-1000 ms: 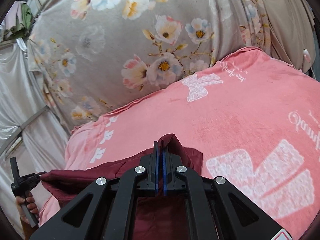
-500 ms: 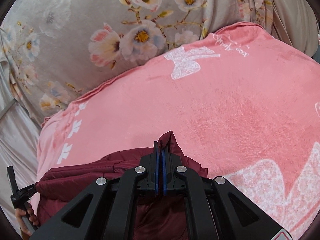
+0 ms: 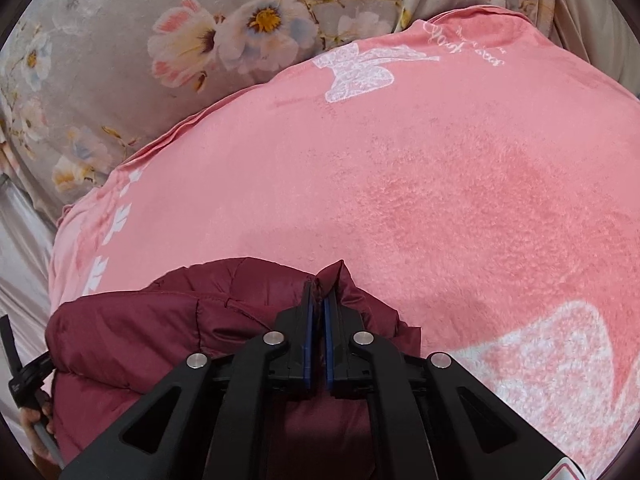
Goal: Fold large clothes
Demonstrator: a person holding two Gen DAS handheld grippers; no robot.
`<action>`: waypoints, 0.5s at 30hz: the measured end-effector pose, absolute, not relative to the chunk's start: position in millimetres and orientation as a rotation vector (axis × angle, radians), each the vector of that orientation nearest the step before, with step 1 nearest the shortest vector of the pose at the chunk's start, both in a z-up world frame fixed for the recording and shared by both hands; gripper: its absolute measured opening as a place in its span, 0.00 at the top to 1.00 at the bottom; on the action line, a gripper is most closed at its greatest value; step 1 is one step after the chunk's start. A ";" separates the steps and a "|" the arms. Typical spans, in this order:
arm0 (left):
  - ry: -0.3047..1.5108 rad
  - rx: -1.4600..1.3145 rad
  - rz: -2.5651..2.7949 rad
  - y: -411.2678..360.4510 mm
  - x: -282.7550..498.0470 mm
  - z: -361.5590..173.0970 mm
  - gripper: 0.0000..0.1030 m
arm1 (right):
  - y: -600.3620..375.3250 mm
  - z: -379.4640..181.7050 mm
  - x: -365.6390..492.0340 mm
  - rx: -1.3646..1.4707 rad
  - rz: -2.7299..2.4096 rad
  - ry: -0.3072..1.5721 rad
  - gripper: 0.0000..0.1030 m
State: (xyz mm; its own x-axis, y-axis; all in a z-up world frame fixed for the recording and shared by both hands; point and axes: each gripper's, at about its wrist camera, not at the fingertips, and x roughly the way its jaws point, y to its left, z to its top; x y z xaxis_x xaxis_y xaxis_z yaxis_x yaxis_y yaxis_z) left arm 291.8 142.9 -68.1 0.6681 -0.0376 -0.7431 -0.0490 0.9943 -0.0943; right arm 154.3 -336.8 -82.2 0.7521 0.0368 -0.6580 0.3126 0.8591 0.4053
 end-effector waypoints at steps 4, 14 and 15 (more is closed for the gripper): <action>0.717 -0.077 0.026 153.9 264.2 -21.2 0.64 | -337.1 -29.1 116.0 0.486 -0.198 0.573 0.75; 0.571 -0.057 -0.203 85.7 212.2 59.4 0.49 | -200.8 9.4 119.4 0.272 0.065 0.578 0.91; 0.603 -0.049 -0.223 73.1 216.3 50.6 0.54 | -185.4 0.7 128.0 0.245 0.080 0.603 0.92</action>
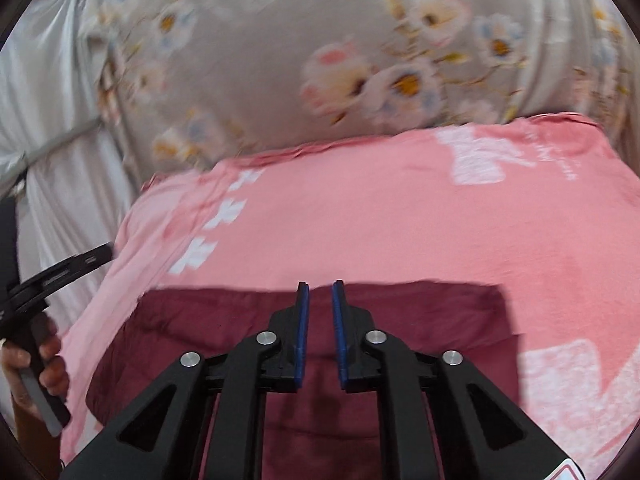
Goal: Fold large clothes
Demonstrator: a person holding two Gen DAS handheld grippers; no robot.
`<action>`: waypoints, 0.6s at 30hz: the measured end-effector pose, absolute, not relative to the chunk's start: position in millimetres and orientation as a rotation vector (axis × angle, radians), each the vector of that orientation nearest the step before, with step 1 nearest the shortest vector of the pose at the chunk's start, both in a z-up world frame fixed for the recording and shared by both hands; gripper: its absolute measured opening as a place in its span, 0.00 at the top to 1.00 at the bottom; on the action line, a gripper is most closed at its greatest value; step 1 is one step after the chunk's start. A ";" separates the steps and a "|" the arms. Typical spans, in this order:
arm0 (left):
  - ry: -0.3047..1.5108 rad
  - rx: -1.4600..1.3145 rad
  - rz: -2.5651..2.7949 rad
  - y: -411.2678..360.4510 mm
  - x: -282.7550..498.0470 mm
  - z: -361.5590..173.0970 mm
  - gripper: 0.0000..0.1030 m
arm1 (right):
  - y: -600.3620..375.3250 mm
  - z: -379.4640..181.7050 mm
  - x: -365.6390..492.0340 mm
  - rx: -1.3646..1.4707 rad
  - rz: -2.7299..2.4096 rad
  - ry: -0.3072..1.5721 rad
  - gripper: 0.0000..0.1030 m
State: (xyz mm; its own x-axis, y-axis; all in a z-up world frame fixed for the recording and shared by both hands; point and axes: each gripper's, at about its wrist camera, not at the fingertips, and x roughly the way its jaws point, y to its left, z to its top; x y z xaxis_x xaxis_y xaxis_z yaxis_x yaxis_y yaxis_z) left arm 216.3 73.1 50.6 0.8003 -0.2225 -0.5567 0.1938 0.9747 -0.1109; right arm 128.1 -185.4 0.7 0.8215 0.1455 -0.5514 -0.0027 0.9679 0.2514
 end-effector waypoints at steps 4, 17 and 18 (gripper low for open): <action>0.702 0.006 -0.247 34.7 235.2 9.9 0.60 | -161.2 -25.2 153.2 0.222 0.106 0.672 0.92; 0.808 -0.023 -0.204 28.3 263.7 -57.3 0.60 | -167.4 -74.5 187.8 0.248 0.068 0.787 1.00; 0.808 -0.023 -0.202 27.9 264.3 -59.2 0.60 | -167.1 -76.7 188.3 0.249 0.068 0.790 1.00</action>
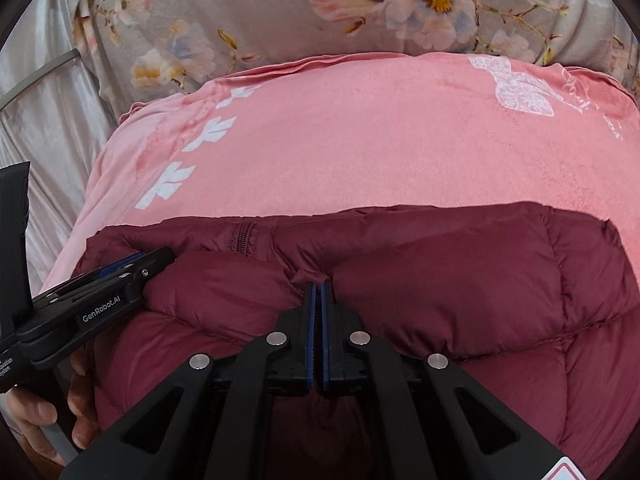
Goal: Fold large clothes
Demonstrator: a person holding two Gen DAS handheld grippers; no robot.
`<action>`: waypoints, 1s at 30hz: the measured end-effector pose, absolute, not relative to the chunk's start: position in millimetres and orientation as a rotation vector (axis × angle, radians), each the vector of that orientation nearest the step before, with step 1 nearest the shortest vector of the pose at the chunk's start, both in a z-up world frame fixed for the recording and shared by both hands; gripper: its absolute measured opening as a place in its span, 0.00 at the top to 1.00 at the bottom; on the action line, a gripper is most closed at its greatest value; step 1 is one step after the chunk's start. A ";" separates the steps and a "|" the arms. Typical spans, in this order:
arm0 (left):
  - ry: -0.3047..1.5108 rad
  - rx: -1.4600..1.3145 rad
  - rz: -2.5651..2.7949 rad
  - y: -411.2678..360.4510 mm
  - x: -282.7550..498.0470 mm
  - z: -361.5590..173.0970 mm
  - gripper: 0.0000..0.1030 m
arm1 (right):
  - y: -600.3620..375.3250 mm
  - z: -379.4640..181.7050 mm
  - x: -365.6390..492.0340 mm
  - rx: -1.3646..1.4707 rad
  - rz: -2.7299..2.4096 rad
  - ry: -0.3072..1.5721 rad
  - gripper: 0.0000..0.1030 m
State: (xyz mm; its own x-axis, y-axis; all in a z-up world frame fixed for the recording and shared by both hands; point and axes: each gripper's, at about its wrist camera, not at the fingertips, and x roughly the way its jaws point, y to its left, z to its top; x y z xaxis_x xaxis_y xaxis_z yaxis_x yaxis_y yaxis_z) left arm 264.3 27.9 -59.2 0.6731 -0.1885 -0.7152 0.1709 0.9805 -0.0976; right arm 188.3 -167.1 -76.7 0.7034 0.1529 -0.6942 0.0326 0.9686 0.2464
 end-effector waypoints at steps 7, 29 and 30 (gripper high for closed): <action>0.797 -0.010 -0.189 23.8 265.0 -66.2 0.60 | -163.8 -85.8 191.8 0.248 0.064 0.805 1.00; 0.772 -0.065 -0.194 51.4 256.7 -52.1 0.60 | -158.8 -58.4 187.2 0.254 0.084 0.800 0.95; 0.761 -0.067 -0.191 59.3 254.0 -45.5 0.60 | -157.7 -54.1 185.5 0.257 0.091 0.795 0.95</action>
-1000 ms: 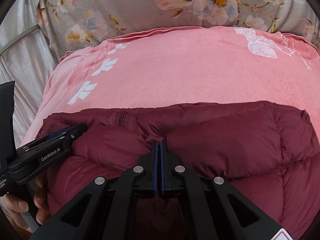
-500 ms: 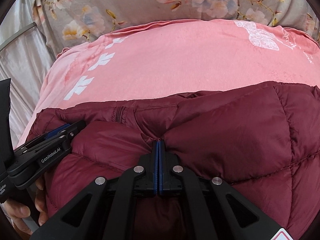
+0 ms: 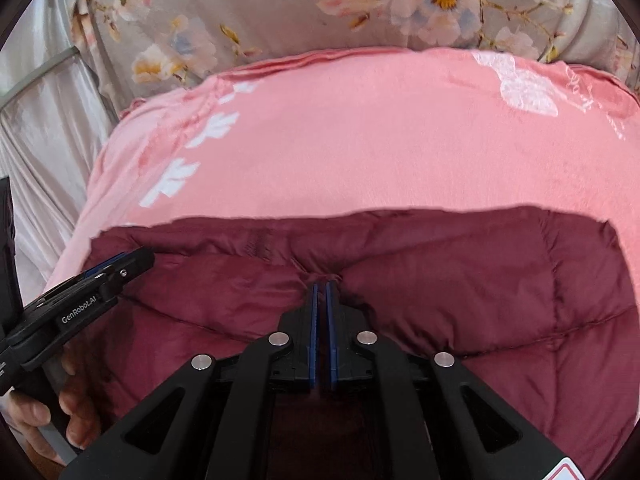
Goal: Fold large clothes
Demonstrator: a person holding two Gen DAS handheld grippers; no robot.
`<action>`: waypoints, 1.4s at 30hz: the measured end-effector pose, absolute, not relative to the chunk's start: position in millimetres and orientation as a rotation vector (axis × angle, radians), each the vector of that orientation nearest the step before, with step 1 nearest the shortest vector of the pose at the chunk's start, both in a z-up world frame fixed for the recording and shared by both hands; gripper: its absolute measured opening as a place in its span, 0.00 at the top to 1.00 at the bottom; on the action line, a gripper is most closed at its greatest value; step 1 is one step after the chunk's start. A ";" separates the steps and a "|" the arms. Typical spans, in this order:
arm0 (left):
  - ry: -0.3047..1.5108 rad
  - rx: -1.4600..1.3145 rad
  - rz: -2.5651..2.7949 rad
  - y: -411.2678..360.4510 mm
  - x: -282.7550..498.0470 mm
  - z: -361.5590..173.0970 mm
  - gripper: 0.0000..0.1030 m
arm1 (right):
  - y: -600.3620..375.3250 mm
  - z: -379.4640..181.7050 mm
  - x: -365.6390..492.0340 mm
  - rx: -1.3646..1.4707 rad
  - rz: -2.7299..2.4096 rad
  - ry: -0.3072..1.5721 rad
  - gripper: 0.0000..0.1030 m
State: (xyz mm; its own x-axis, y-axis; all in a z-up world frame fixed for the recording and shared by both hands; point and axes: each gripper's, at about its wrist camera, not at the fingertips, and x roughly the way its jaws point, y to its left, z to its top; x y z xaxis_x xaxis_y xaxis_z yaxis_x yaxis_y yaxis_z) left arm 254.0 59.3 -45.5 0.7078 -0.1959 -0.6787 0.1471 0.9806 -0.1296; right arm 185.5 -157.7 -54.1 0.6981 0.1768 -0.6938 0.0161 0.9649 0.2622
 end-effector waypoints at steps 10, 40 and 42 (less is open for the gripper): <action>0.831 -0.164 -0.116 137.2 269.9 -54.3 0.58 | -97.3 -61.7 200.8 0.135 0.144 0.869 0.96; 0.896 -0.397 -0.197 252.0 168.7 -73.6 0.37 | -84.5 -49.0 93.4 0.208 0.154 0.819 0.98; 0.920 -0.453 -0.222 255.4 160.9 -84.6 0.32 | -82.7 -54.2 79.8 0.220 0.156 0.834 0.98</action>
